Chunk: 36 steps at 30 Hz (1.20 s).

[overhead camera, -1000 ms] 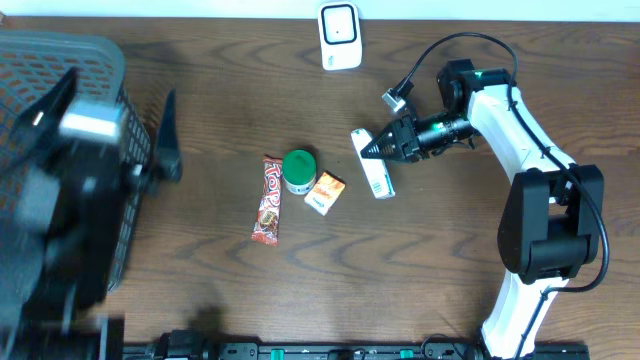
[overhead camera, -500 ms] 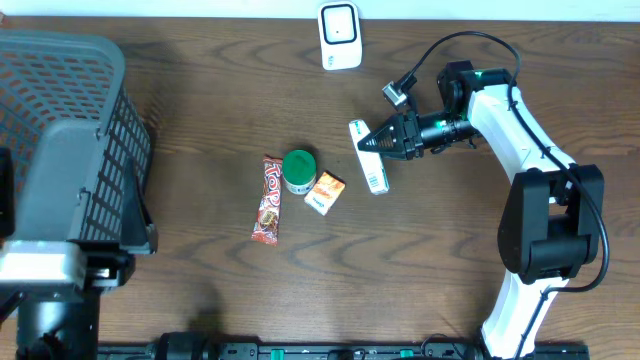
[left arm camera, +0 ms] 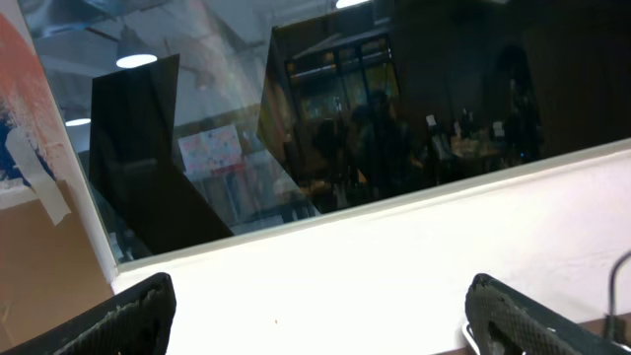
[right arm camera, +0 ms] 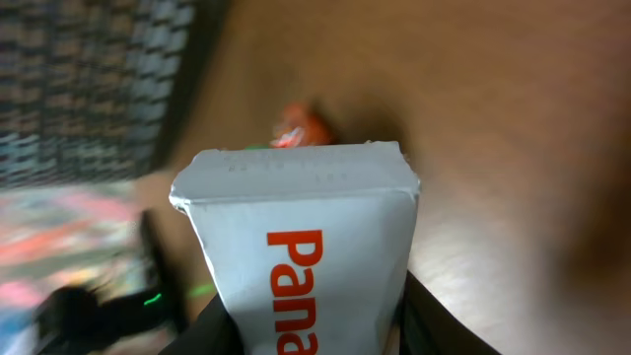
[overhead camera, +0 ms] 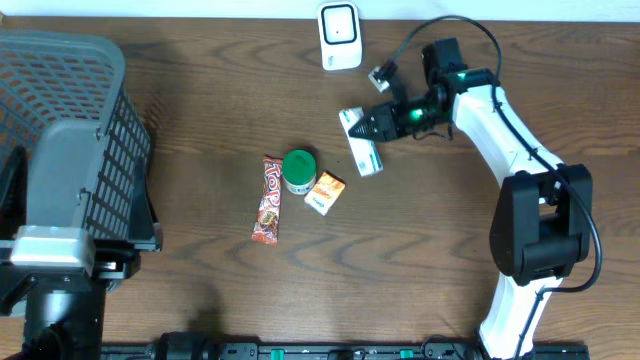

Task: Scan the item barcode
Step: 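Carry the Panadol box up to the barcode scanner with the right gripper, then hold the box's printed end in front of the scanner window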

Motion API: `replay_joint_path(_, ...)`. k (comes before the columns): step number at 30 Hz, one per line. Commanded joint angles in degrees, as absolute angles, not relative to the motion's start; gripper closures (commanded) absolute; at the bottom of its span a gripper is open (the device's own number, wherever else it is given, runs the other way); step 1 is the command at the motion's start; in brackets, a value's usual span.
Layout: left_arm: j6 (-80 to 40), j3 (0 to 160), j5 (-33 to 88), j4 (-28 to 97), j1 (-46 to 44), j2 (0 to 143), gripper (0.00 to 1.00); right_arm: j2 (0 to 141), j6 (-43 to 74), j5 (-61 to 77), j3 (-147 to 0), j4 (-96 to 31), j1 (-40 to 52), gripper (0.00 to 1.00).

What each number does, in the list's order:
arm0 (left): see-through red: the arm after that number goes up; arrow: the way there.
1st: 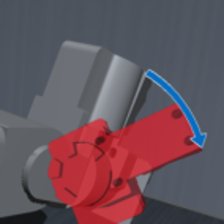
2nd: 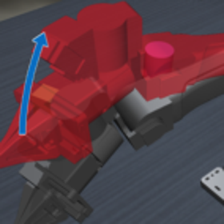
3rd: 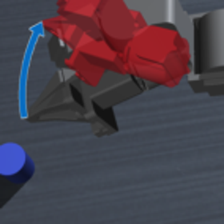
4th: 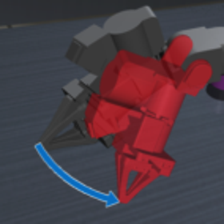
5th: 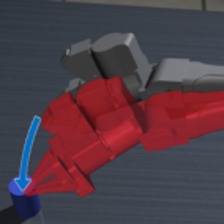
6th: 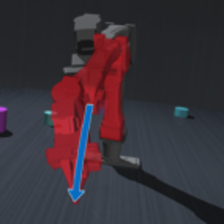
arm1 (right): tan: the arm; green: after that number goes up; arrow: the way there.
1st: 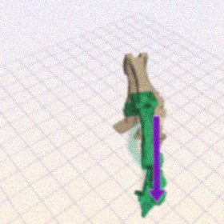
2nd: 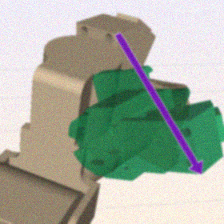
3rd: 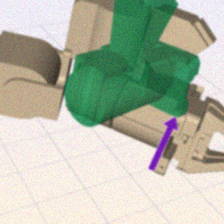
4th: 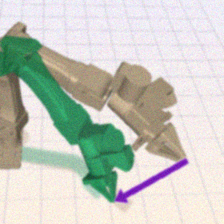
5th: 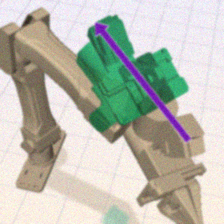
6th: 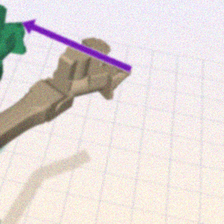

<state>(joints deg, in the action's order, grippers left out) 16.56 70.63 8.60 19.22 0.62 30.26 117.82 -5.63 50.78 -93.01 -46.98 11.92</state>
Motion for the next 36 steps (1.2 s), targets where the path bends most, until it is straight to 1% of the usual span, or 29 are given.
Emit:
replay_joint_path(1, 16.9, 70.5, 7.9, 19.3, 0.4, 30.4, 0.06, 117.8, 0.2, 34.3, -98.2, -43.7, 13.8, 0.69)
replay_joint_path(5, 16.9, 70.5, 7.9, 19.4, 0.4, 30.4, 0.06, 117.8, -0.1, 24.0, -103.2, -41.5, 16.0, 0.70)
replay_joint_path(7, 16.9, 70.5, 7.9, 19.4, 0.4, 30.4, 0.06, 117.8, -0.6, 20.9, -105.1, -39.6, 17.0, 0.67)
replay_joint_path(14, 16.9, 70.5, 7.9, 19.4, 0.4, 30.4, 0.06, 118.2, -2.9, 12.8, -106.5, -27.8, 18.7, 0.66)
replay_joint_path(20, 16.9, 70.5, 7.9, 19.7, 0.4, 30.4, 0.06, 122.0, -8.1, 6.9, -108.3, -17.8, 19.2, 0.67)
replay_joint_path(26, 16.9, 70.5, 7.9, 20.5, 0.4, 30.4, 0.06, 131.1, -16.9, 2.5, -115.4, -11.2, 20.6, 0.68)
replay_joint_path(28, 16.9, 70.5, 7.9, 20.5, 0.4, 30.4, 0.06, 134.8, -21.5, -1.5, -118.6, -9.8, 21.8, 0.69)
replay_joint_path(32, 16.9, 70.5, 7.9, 21.7, 0.4, 30.4, 0.06, 141.5, -35.1, -13.0, -124.9, -6.0, 25.1, 0.70)
replay_joint_path(34, 16.9, 70.5, 7.9, 22.4, 0.4, 30.4, 0.06, 143.3, -41.9, -16.1, -125.9, -3.1, 26.5, 0.70)
replay_joint_path(36, 16.9, 70.5, 7.9, 22.4, 0.4, 30.4, 0.06, 143.8, -43.8, -16.7, -125.9, 0.1, 27.0, 0.68)
